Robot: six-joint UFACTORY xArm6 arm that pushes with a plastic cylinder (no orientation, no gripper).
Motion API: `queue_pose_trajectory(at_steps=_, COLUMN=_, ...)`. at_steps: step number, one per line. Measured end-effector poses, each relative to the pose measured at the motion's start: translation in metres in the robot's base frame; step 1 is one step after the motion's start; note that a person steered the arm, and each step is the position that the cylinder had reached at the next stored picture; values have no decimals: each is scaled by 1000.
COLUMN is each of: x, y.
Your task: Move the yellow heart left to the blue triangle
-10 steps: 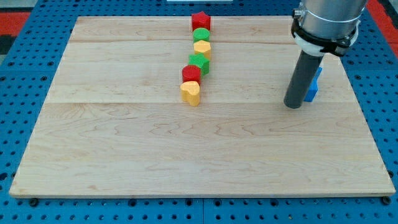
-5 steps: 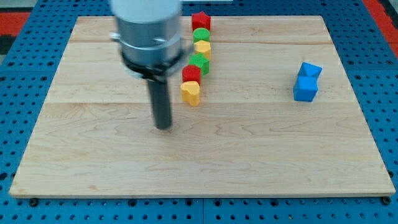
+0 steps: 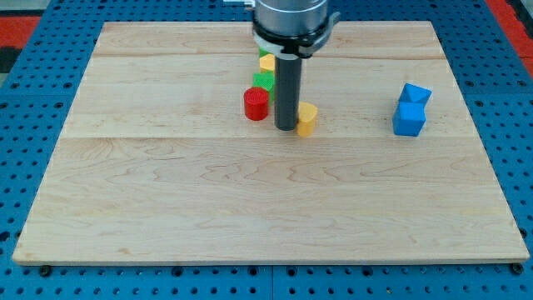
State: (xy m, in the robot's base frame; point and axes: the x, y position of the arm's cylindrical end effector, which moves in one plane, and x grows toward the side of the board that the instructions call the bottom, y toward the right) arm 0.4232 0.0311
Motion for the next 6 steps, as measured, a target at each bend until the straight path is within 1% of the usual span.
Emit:
queue_pose_trajectory(at_steps=1, x=-10, y=15)
queue_pose_trajectory(at_steps=2, x=-8, y=26)
queue_pose_trajectory(at_steps=4, x=13, y=48)
queue_pose_trajectory(at_steps=6, x=-22, y=49)
